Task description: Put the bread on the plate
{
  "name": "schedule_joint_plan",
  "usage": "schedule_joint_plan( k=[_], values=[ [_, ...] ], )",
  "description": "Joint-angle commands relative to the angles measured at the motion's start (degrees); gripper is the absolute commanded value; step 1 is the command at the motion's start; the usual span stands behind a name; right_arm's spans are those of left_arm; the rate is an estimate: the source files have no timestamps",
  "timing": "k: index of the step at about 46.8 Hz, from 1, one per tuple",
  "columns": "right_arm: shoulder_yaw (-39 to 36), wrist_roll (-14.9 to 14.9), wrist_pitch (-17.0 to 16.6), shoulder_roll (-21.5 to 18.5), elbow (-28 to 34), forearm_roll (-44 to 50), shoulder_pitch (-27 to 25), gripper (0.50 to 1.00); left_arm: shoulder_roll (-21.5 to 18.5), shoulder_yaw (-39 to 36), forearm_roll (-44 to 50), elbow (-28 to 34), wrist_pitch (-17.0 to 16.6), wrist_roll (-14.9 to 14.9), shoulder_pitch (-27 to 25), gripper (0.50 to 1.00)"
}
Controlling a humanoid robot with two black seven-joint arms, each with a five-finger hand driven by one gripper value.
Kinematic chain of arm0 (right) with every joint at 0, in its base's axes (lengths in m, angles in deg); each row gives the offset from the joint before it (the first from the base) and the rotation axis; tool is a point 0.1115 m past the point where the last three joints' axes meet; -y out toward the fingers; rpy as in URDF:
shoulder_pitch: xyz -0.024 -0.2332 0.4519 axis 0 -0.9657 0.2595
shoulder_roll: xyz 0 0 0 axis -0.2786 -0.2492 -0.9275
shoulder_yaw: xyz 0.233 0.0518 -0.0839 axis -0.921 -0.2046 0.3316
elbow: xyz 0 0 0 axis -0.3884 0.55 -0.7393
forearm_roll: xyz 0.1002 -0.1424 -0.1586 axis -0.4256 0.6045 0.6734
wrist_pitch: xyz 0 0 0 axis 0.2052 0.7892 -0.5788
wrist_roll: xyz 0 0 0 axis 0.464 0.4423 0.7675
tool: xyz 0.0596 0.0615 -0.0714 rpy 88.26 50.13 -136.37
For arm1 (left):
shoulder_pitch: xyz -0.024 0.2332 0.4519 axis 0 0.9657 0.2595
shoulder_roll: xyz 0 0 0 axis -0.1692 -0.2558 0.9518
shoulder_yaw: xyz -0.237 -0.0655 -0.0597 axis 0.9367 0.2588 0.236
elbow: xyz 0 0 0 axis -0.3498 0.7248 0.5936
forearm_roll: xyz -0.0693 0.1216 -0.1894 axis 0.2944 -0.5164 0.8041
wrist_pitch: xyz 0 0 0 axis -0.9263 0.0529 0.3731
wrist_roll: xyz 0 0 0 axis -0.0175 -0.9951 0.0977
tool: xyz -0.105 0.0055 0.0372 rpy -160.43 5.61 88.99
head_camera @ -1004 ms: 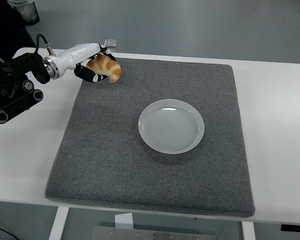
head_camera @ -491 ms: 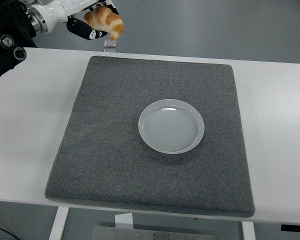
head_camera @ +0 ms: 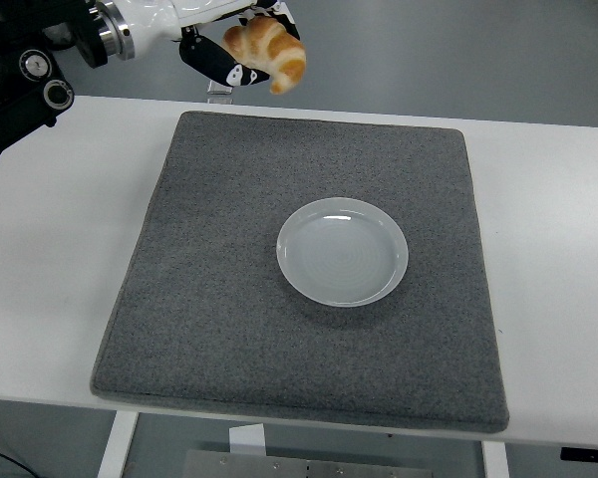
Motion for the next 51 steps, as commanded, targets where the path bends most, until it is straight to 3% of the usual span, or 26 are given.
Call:
schedule_joint_plan(
  k=[1, 25, 51],
  values=[
    [0.0, 0.0, 0.0, 0.0, 0.0, 0.0, 0.0, 0.952, 1.6, -0.1, -0.1, 0.4, 0.1, 0.0, -0.2, 0.500],
    [0.0, 0.0, 0.0, 0.0, 0.0, 0.0, 0.0, 0.954, 11.0, -0.4, -1.0, 0.4, 0.1, -0.1, -1.8, 0.500],
    [0.0, 0.0, 0.0, 0.0, 0.0, 0.0, 0.0, 0.952, 13.7, -2.4, -8.0, -1.6, -0.3, -0.2, 1.3, 0.500]
  ],
)
